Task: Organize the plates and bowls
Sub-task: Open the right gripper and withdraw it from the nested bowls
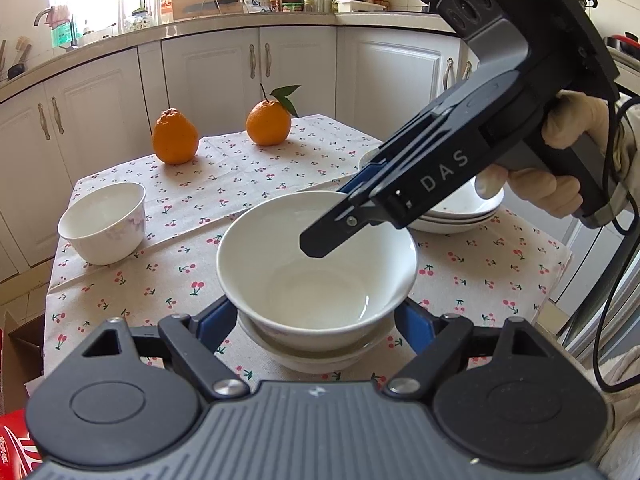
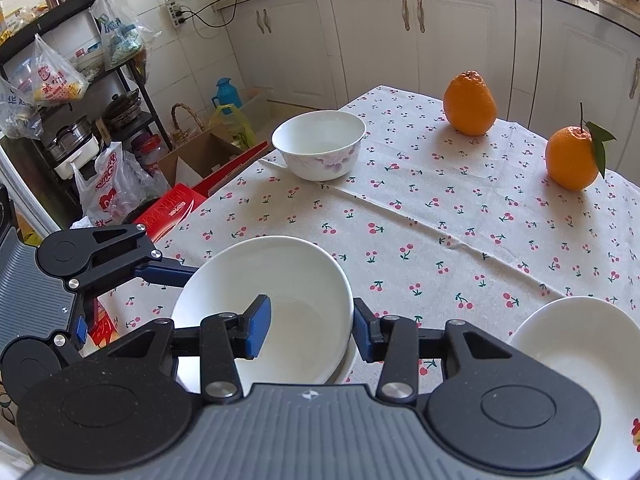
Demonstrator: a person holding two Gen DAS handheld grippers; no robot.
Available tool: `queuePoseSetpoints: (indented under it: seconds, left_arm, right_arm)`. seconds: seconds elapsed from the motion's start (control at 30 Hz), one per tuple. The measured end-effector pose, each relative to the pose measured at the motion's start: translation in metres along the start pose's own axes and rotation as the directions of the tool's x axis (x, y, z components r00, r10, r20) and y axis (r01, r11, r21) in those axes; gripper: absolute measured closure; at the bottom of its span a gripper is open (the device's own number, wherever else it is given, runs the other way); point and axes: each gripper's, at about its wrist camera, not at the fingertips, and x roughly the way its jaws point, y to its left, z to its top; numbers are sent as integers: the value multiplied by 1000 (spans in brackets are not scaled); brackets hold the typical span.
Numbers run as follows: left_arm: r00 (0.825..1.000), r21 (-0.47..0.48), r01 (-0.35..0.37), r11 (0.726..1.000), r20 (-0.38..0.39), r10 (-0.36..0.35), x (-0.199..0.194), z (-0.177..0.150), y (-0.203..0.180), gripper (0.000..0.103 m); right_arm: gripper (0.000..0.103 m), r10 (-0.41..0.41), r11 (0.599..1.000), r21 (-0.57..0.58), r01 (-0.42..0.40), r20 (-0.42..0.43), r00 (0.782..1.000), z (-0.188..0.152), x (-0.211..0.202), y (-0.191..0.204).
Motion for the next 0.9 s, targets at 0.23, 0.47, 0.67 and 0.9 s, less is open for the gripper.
queuePoseSetpoints:
  seconds: [0.23, 0.47, 0.67, 0.9]
  left_arm:
    - [1000, -1, 2, 1000, -7, -2, 2, -1, 1, 18]
    - [1000, -8, 7, 1000, -11, -7, 3, -3, 2, 17]
    - [1000, -8, 9, 1000, -8, -9, 3, -3, 3, 17]
    - [1000, -2, -2, 1000, 19, 2, -1, -4, 4, 8]
  right_arm:
    - [54, -1, 1000, 2, 1, -9, 1000, -1, 3, -1]
    - [54, -2, 1000, 1, 2, -16, 1000, -2, 6, -1]
    - [54, -5, 1000, 5, 5, -20, 1000, -2, 8, -2]
    - [31, -17, 1000, -8, 17, 6, 1000, -2, 4, 0]
